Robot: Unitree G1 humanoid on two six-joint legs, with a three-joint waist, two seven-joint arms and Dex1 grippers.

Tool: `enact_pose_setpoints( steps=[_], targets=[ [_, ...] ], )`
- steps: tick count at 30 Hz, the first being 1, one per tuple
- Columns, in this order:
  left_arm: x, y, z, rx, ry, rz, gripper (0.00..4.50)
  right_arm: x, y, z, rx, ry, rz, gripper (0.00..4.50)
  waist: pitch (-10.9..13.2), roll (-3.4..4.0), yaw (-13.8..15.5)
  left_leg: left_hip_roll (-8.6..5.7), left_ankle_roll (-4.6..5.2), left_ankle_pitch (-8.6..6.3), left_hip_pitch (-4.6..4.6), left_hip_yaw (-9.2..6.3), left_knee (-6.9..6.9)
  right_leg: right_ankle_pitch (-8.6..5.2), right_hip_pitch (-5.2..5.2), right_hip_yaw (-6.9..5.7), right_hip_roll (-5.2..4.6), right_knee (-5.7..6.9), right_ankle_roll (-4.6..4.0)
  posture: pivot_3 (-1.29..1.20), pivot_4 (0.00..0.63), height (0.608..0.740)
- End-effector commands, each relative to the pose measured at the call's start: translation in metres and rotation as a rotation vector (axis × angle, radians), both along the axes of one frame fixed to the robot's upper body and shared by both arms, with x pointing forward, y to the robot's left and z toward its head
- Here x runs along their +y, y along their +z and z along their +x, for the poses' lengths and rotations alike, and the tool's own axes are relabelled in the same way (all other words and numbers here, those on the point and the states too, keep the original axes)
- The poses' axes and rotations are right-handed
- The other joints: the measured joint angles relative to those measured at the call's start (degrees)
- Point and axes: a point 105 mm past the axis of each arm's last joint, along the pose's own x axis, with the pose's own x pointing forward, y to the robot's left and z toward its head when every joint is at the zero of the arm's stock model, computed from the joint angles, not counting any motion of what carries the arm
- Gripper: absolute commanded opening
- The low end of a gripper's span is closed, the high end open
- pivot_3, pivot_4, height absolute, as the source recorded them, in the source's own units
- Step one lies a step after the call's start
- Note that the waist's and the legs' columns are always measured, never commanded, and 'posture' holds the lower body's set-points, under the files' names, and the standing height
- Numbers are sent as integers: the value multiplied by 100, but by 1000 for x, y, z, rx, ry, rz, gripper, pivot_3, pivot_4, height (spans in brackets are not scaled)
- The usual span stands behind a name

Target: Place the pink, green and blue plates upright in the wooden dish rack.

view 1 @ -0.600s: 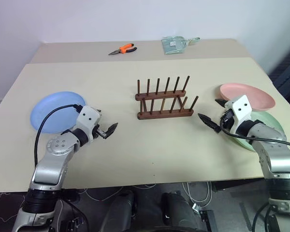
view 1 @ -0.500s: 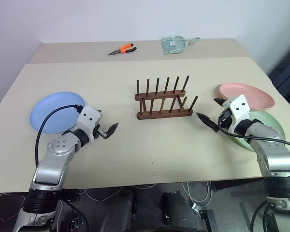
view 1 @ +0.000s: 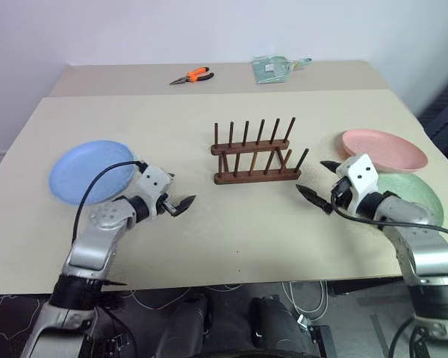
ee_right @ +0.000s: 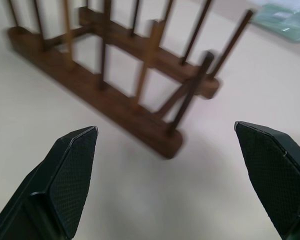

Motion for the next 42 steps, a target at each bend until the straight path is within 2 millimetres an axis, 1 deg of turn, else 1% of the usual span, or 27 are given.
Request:
enact_pose_setpoints(
  steps=[1, 4, 7, 9, 11, 13, 14, 16, 19, 20, 26, 28, 30, 32, 35, 36, 38, 40, 41, 42],
  targets=[
    [-21, 4, 14, -16, -132, 18, 4500, 12, 15, -11, -40, 18, 18, 4483, 0, -1, 1, 0, 0, 0, 0, -1, 1, 0, 0, -1, 1, 0, 0, 0, 150, 719],
    [-41, -4, 29, 12, -240, 56, 4500, 16, 12, -18, -49, -14, 8, 4483, 1, -3, -19, -1, 4, 2, -2, 0, 0, 1, -1, -2, 1, -1, 2, 0, 150, 719],
    [-60, -13, 39, 47, -318, 79, 4500, 16, 8, -26, -55, -47, 14, 4483, 0, -3, -11, -1, 6, 4, -3, 0, -1, 8, -3, -2, 2, 0, 15, 0, 150, 719],
    [-69, -16, 42, 83, -353, 59, 4500, 17, 7, -31, -59, -62, 10, 4483, 0, -3, -9, -3, 8, 4, -4, 0, 1, 10, -2, -2, 0, -1, 18, 0, 150, 719],
    [-80, -20, 42, 89, -399, 84, 4500, 13, 8, -35, -71, -89, 10, 4483, 0, -3, -5, -4, 10, 4, -4, 0, 4, 11, 1, -3, 0, -2, 19, 0, 150, 719],
    [-84, -22, 42, 93, -420, 84, 3984, 12, 7, -38, -77, -117, 5, 4500, -1, -4, -9, -4, 11, 4, -5, 0, 5, 11, 3, -4, 1, -2, 21, 0, 150, 719],
    [-87, -22, 42, 92, -431, 81, 3646, 10, 4, -41, -74, -127, 0, 4500, -2, -4, -1, -4, 11, 4, -4, 0, 6, 11, 3, -4, 0, -2, 21, 0, 150, 719],
    [-94, -20, 42, 85, -449, 73, 2683, 7, 1, -46, -66, -139, -7, 4500, -2, -5, 34, -4, 12, 3, -4, -1, 7, 12, 6, -6, 0, -3, 22, 0, 150, 719],
    [-95, -19, 36, 58, -495, 80, 1192, 9, -2, -48, -60, -136, -22, 4500, -2, -5, 67, -4, 15, 2, -4, 0, 14, 12, 11, -6, 2, -6, 23, 0, 150, 719],
    [-95, -18, 33, 42, -519, 91, 778, 8, -2, -48, -58, -134, -26, 4500, -2, -5, 63, -4, 16, 2, -3, 0, 14, 12, 11, -7, 3, -5, 22, 0, 150, 719],
    [-95, -5, 0, 16, -699, 91, 778, -5, -3, -52, -40, -141, -66, 4500, -2, -4, 54, -1, 16, 2, -5, -1, 4, 11, 2, -3, 6, -5, 22, 0, 150, 719],
    [-93, -4, -10, 14, -728, 112, 778, -12, -3, -53, -35, -150, -78, 4500, -2, -4, 62, -1, 16, 2, -6, -1, 5, 9, 3, -3, 4, -5, 18, 0, 150, 719],
    [-91, -5, -15, 36, -715, 87, 778, -22, -4, -54, -31, -170, -96, 4500, -2, -3, 75, -1, 16, 1, -6, -1, 7, 3, 4, -3, 3, -6, 6, 0, 150, 719],
    [-87, -8, -13, 50, -671, 75, 1840, -27, -5, -54, -28, -177, -105, 4500, -2, -3, 110, -1, 17, 1, -6, -1, 9, 1, 7, -3, 2, -10, 3, 0, 150, 719],
    [-79, -14, -10, 52, -628, 123, 3190, -30, -6, -56, -22, -179, -119, 4500, -2, -3, 123, -1, 17, 1, -6, -1, 9, 2, 7, -3, 3, -12, 4, 0, 150, 719],
    [-73, -14, -9, 63, -603, 122, 3637, -32, -6, -57, -15, -180, -126, 4500, -2, -4, 123, -1, 17, 1, -6, -1, 8, 2, 7, -3, 3, -13, 4, 0, 150, 719],
    [-57, -13, -9, 91, -551, 110, 3637, -34, -9, -60, 8, -170, -138, 4500, -2, -3, 108, -1, 17, 1, -6, -1, 7, 2, 7, -3, 4, -13, 5, 0, 150, 719],
    [-47, -13, -13, 124, -523, 99, 3637, -35, -11, -63, 25, -155, -147, 4500, -3, -1, 91, 1, 17, 1, -5, -1, 6, 2, 5, -2, 6, -12, 4, 0, 150, 719],
    [-38, -14, -20, 147, -527, 100, 3365, -33, -13, -66, 40, -139, -148, 3953, -3, -2, 85, 4, 17, 1, -4, -1, 6, 2, 5, -2, 8, -12, 4, 0, 150, 719],
    [-33, -14, -28, 169, -534, 95, 3052, -32, -14, -67, 52, -124, -149, 3667, -3, -1, 60, 7, 17, 1, -4, -1, 6, 1, 5, -2, 11, -11, 3, 0, 150, 719]
  ],
)
